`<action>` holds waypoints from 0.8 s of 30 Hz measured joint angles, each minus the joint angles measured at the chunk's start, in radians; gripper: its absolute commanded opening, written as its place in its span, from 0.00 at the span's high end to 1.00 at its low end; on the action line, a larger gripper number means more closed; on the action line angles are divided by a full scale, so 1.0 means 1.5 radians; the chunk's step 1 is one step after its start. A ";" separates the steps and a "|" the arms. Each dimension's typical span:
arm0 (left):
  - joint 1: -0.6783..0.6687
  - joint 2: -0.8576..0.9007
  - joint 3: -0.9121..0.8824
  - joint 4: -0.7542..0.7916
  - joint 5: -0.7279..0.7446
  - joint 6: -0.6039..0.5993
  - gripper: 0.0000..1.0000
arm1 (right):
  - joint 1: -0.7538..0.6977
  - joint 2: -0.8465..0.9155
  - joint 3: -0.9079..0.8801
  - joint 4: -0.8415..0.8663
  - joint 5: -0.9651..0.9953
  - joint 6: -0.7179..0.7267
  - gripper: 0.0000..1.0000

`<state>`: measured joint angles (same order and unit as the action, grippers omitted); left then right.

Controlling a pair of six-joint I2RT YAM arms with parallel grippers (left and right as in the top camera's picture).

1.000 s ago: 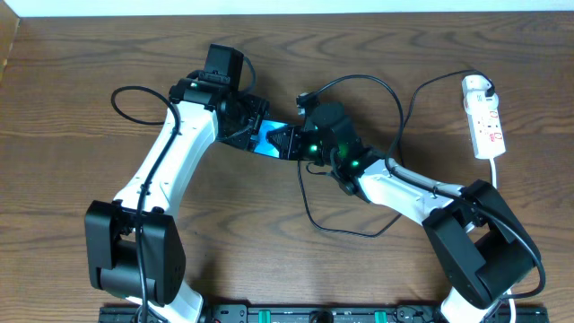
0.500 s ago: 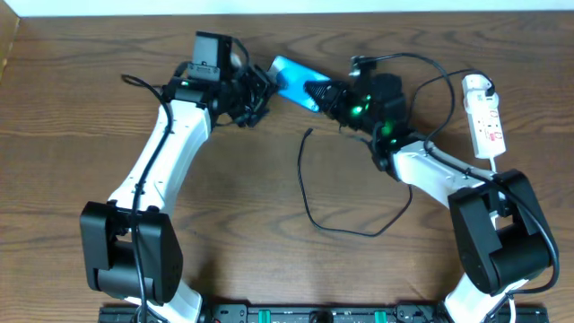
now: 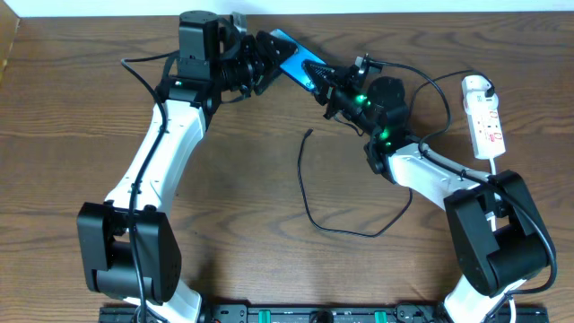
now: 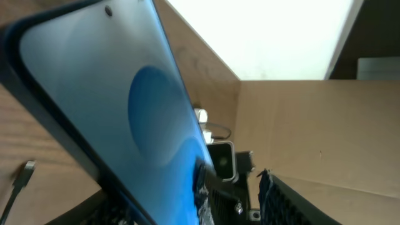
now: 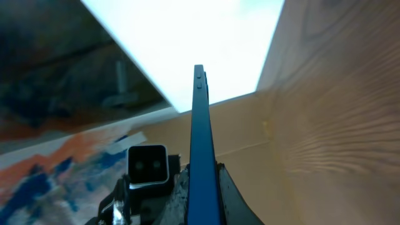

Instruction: Plug charger to phone and switch on socket

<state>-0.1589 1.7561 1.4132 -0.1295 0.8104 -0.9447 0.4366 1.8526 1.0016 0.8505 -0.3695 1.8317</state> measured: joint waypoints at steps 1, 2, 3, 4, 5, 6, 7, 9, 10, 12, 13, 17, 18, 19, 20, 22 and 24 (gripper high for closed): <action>0.000 0.000 0.000 0.016 -0.001 -0.001 0.39 | 0.002 0.000 0.000 0.007 0.001 0.012 0.99; 0.001 0.000 0.000 0.024 0.000 -0.001 0.39 | 0.005 0.000 0.000 0.018 0.003 0.030 0.98; 0.001 0.000 0.000 0.027 -0.001 -0.001 0.39 | 0.009 0.000 0.000 0.022 0.003 0.042 0.98; 0.001 0.000 0.000 0.027 -0.001 -0.001 0.39 | 0.015 0.000 0.000 0.025 0.004 0.054 0.98; 0.001 0.000 0.000 0.031 -0.001 -0.003 0.39 | 0.019 0.000 0.000 0.027 0.007 0.062 0.98; 0.001 0.000 0.000 0.040 -0.001 -0.006 0.43 | 0.020 0.000 0.000 0.029 0.012 0.070 0.99; 0.001 0.000 0.000 0.049 0.000 -0.009 0.46 | 0.020 0.000 0.000 0.031 0.016 0.077 0.98; 0.001 0.000 0.000 0.071 0.000 -0.022 0.51 | 0.020 0.000 0.001 0.038 0.023 0.089 0.98; 0.001 0.000 -0.001 0.085 -0.001 -0.027 0.51 | 0.020 0.000 0.003 0.041 0.027 0.095 0.98; 0.001 0.000 -0.002 0.110 -0.001 -0.036 0.53 | 0.020 0.000 0.010 0.045 0.035 0.102 0.98; 0.001 0.000 -0.002 0.120 0.000 -0.038 0.53 | 0.020 0.000 0.011 0.046 0.037 0.104 0.98; 0.001 0.000 -0.004 0.138 -0.004 -0.053 0.53 | 0.020 -0.001 0.013 0.049 0.042 0.109 0.99; 0.001 0.000 -0.004 0.138 -0.007 -0.056 0.53 | 0.021 -0.001 0.013 0.049 0.042 0.112 0.98; 0.001 0.000 -0.004 0.139 -0.009 -0.058 0.53 | 0.021 -0.001 0.013 0.049 0.043 0.115 0.98; 0.000 0.000 -0.004 0.139 -0.011 -0.061 0.53 | 0.021 -0.001 0.013 0.049 0.043 0.117 0.98; -0.001 0.000 -0.004 0.139 -0.017 -0.066 0.53 | 0.022 -0.001 0.013 0.049 0.047 0.122 0.98; -0.001 0.000 -0.004 0.139 -0.021 -0.067 0.64 | 0.026 -0.001 0.013 0.048 0.055 0.124 0.98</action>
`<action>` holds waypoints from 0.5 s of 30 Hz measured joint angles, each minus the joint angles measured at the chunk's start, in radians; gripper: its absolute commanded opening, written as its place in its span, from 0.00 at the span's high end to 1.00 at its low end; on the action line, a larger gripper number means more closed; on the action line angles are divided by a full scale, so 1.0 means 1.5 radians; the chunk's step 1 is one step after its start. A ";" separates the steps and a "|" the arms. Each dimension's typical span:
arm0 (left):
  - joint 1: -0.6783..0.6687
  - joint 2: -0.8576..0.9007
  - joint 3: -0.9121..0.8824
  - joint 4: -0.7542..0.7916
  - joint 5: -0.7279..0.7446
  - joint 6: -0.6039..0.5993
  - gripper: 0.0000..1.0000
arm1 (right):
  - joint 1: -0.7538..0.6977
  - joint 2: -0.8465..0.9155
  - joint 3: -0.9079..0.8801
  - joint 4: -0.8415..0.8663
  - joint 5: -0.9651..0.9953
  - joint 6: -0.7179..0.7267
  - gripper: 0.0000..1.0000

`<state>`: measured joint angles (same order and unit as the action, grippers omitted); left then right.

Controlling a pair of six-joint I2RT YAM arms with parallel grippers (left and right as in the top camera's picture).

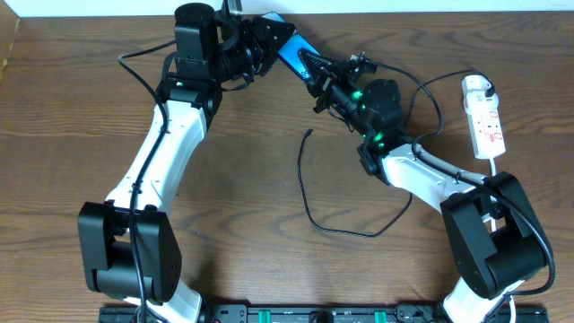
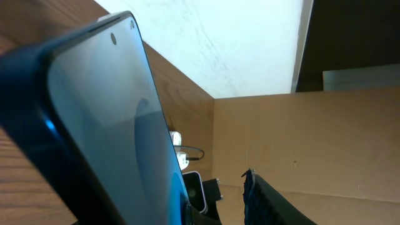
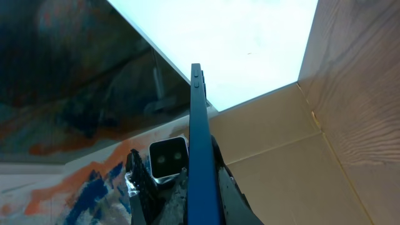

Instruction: Plug charger to phone and switch on socket

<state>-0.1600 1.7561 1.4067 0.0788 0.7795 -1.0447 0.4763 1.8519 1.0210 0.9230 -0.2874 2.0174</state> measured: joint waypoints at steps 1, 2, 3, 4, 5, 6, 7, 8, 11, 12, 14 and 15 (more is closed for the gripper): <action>0.000 0.000 0.000 0.000 -0.002 -0.002 0.72 | 0.000 0.000 0.001 0.001 0.001 0.001 0.99; 0.000 0.000 -0.002 0.000 -0.005 -0.003 0.75 | 0.000 0.000 0.001 0.003 0.002 0.002 0.98; 0.000 0.000 -0.002 -0.001 -0.007 -0.001 0.76 | 0.000 0.000 0.001 0.005 0.003 0.003 0.98; 0.000 0.000 -0.004 -0.001 -0.011 -0.003 0.77 | 0.000 0.000 0.002 0.005 0.004 0.004 0.98; 0.000 0.000 -0.005 -0.001 -0.016 -0.004 0.80 | 0.001 0.000 0.003 0.004 0.006 0.006 0.98; 0.000 0.000 -0.005 -0.001 -0.017 -0.004 0.86 | 0.002 0.000 0.003 0.004 0.008 0.006 0.98; 0.000 0.000 -0.005 -0.001 -0.020 -0.005 0.92 | 0.004 0.000 0.004 0.005 0.013 0.007 0.98; 0.001 0.000 -0.005 -0.002 -0.021 -0.008 0.92 | 0.004 0.000 0.004 0.006 0.014 0.006 0.98; 0.001 0.000 -0.006 -0.003 -0.025 -0.022 0.92 | 0.005 0.000 0.005 0.007 0.017 0.005 0.97; 0.001 0.000 -0.006 -0.003 -0.026 -0.024 0.93 | 0.005 0.000 0.005 0.006 0.017 0.004 0.94; 0.001 0.000 -0.006 -0.003 -0.027 -0.024 0.93 | 0.005 0.000 0.005 0.006 0.016 0.003 0.81; 0.001 0.000 -0.006 -0.002 -0.027 -0.021 0.93 | 0.005 0.000 0.004 0.001 0.007 0.006 0.72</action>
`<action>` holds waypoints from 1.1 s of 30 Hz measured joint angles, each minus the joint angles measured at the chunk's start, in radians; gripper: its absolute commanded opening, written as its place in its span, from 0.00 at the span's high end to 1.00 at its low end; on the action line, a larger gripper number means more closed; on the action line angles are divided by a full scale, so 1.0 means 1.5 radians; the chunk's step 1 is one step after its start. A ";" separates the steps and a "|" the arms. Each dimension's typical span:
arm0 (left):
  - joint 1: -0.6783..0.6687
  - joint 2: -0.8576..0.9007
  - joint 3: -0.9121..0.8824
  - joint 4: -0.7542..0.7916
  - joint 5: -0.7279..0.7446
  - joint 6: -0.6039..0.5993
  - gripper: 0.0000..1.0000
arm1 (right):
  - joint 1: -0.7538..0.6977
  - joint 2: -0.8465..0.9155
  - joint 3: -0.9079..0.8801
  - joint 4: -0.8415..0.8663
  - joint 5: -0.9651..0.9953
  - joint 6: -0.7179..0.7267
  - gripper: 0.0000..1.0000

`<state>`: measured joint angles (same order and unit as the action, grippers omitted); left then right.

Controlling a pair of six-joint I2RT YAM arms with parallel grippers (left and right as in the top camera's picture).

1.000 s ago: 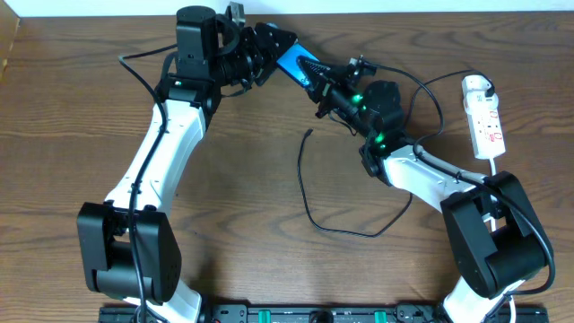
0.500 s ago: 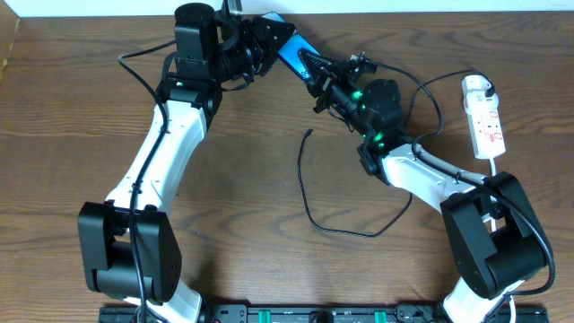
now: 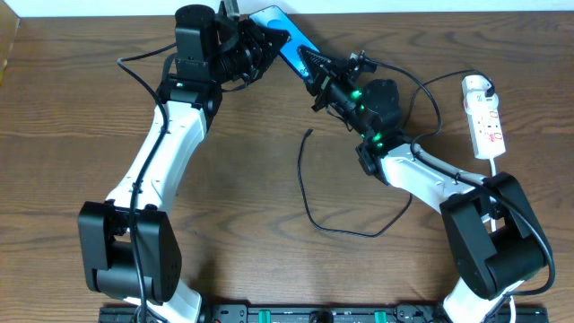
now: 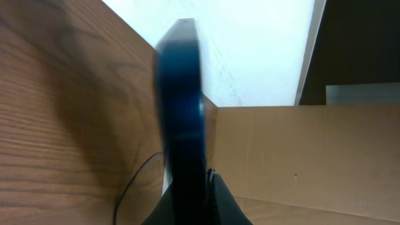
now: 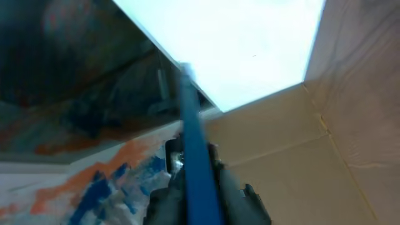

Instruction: Plug charger to phone and switch on socket

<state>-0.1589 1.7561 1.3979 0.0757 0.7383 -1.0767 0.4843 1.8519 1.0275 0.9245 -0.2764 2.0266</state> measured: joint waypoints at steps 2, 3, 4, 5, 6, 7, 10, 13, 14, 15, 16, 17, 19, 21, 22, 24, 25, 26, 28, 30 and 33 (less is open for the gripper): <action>0.004 0.000 0.000 0.003 -0.005 0.004 0.93 | 0.006 0.000 -0.001 -0.011 -0.019 0.003 0.53; 0.009 0.000 0.000 0.001 -0.008 0.005 0.93 | 0.013 0.000 -0.001 -0.027 -0.034 0.005 0.48; 0.019 0.000 0.001 -0.019 -0.008 0.006 0.93 | 0.015 0.000 -0.002 -0.037 -0.043 0.002 0.38; 0.033 0.000 0.001 -0.039 -0.008 0.013 0.93 | 0.015 0.000 -0.002 -0.063 -0.050 -0.008 0.28; 0.042 0.000 0.001 -0.049 -0.006 0.021 0.93 | 0.011 0.000 -0.002 -0.082 -0.055 -0.027 0.16; 0.052 0.000 0.001 -0.063 0.001 0.035 0.93 | 0.002 0.000 -0.002 -0.115 -0.062 -0.077 0.08; 0.093 0.000 0.001 -0.110 0.040 0.085 0.93 | -0.038 0.000 -0.004 -0.184 -0.087 -0.232 0.01; 0.134 0.000 0.001 -0.155 0.092 0.138 0.93 | -0.093 -0.002 -0.002 -0.342 -0.108 -0.457 0.01; 0.142 0.000 0.001 -0.163 0.108 0.148 0.92 | -0.109 -0.001 0.001 -0.426 -0.107 -0.522 0.01; 0.154 0.000 0.001 -0.171 0.136 0.164 0.93 | -0.130 -0.001 -0.003 -0.523 -0.107 -0.589 0.12; 0.165 0.000 0.001 -0.172 0.167 0.184 0.93 | -0.141 0.000 -0.008 -0.552 -0.105 -0.628 0.31; 0.172 0.000 0.001 -0.172 0.187 0.196 0.93 | -0.147 0.000 -0.007 -0.578 -0.106 -0.654 0.38; 0.176 0.000 0.001 -0.171 0.216 0.212 0.93 | -0.146 0.000 -0.007 -0.598 -0.103 -0.690 0.51; 0.175 0.000 0.001 -0.172 0.243 0.223 0.92 | -0.134 0.000 -0.007 -0.589 -0.104 -0.713 0.65; 0.174 0.000 0.001 -0.173 0.250 0.226 0.93 | -0.126 0.000 -0.007 -0.583 -0.102 -0.711 0.67; 0.174 0.000 0.001 -0.175 0.260 0.230 0.93 | -0.104 0.000 -0.007 -0.569 -0.100 -0.709 0.71; 0.174 0.000 0.001 -0.176 0.262 0.231 0.92 | -0.085 0.002 -0.007 -0.568 -0.097 -0.699 0.69; 0.174 0.000 0.001 -0.179 0.268 0.232 0.93 | -0.063 0.010 -0.007 -0.562 -0.095 -0.689 0.68; 0.174 0.000 0.001 -0.186 0.272 0.233 0.93 | -0.047 0.032 -0.006 -0.538 -0.091 -0.674 0.66; 0.174 0.000 0.001 -0.192 0.272 0.233 0.93 | -0.033 0.082 -0.007 -0.503 -0.093 -0.646 0.67; 0.174 0.000 0.001 -0.197 0.273 0.233 0.93 | -0.032 0.125 -0.008 -0.439 -0.118 -0.618 0.68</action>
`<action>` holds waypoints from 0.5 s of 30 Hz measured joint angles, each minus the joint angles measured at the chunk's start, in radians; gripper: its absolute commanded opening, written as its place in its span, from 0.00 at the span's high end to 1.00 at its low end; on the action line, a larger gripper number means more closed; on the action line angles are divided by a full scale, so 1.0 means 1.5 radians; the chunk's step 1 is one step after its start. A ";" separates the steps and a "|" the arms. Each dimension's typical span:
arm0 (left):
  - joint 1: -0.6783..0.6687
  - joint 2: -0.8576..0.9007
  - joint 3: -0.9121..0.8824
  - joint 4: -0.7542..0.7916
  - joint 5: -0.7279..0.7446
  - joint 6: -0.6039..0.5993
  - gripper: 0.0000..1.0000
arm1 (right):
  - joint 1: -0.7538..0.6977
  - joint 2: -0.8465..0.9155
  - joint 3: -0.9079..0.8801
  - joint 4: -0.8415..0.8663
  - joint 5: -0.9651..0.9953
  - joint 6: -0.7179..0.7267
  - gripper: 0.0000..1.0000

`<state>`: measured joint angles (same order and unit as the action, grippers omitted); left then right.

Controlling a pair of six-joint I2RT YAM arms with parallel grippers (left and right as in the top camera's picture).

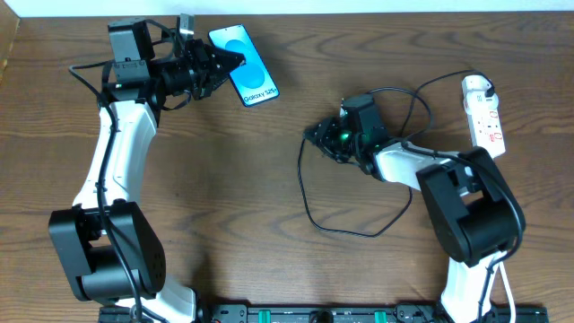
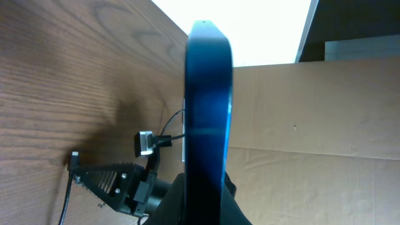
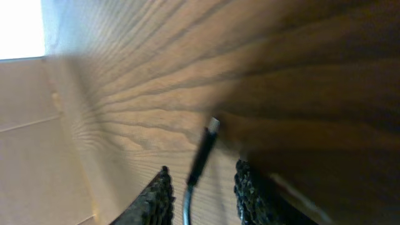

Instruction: Plug charger to phone and switch on socket

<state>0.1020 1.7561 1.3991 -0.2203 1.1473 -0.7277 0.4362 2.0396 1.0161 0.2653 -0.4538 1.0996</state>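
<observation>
The blue phone [image 1: 246, 79] is held above the back left of the table, screen up, with my left gripper [image 1: 222, 66] shut on its left end. In the left wrist view the phone [image 2: 208, 94] shows edge-on, rising from between the jaws of the left gripper [image 2: 206, 190]. The black charger cable [image 1: 304, 193] loops across the middle of the table. My right gripper [image 1: 316, 136] stands open at the cable's free end. In the right wrist view the plug tip [image 3: 212, 125] lies between the fingers [image 3: 159, 197] of the right gripper [image 3: 203, 184], touching neither.
A white socket strip [image 1: 485, 121] lies at the right edge with a white charger [image 1: 474, 87] plugged into its far end. The cable runs from there. A white wall borders the table at the back.
My right gripper has let go of the phone and now sits low at the cable's free end, open. The left gripper has carried the phone to the left, screen now facing up.
Both grippers held the phone between them at the back centre of the table, on edge, a little farther back at each later moment. Now only the left gripper holds it, at the back left, and the right gripper is open around the cable end.
</observation>
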 measured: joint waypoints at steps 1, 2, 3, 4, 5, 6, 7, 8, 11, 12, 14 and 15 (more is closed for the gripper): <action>0.000 0.000 0.000 -0.003 0.000 0.000 0.93 | 0.000 0.011 0.001 0.026 -0.012 0.016 0.68; 0.000 0.000 0.000 -0.008 -0.001 0.000 0.93 | 0.001 0.020 0.002 0.042 -0.020 0.023 0.69; 0.000 0.000 0.000 -0.008 -0.001 0.000 0.93 | 0.001 0.027 0.003 0.057 -0.030 0.030 0.69; 0.000 0.000 0.000 -0.008 0.000 0.000 0.93 | 0.003 0.037 0.004 0.076 -0.038 0.042 0.72; 0.000 0.000 0.000 -0.008 -0.001 0.000 0.92 | 0.005 0.042 0.006 0.083 -0.045 0.048 0.73; 0.000 0.000 0.000 -0.009 -0.001 0.000 0.93 | 0.008 0.048 0.008 0.089 -0.051 0.054 0.76; 0.000 0.000 0.000 -0.010 -0.001 0.000 0.93 | 0.012 0.051 0.009 0.092 -0.057 0.059 0.83; 0.000 0.000 0.000 -0.010 -0.001 0.000 0.93 | 0.014 0.053 0.009 0.092 -0.062 0.065 0.85; 0.000 0.000 0.000 -0.010 -0.001 0.000 0.93 | 0.013 0.058 0.009 0.092 -0.067 0.067 0.99; 0.000 0.000 0.000 -0.010 -0.001 0.000 0.93 | 0.013 0.060 0.009 0.091 -0.071 0.071 0.99; 0.000 0.000 0.000 -0.010 -0.001 0.000 0.93 | 0.007 0.065 0.009 0.101 -0.092 0.063 0.99; 0.000 0.000 0.000 -0.010 -0.001 0.000 0.93 | 0.001 0.067 0.007 0.117 -0.105 0.058 0.99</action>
<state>0.1020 1.7561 1.3991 -0.2359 1.1465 -0.7277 0.4381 2.1407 1.0264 0.4408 -0.6117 1.1862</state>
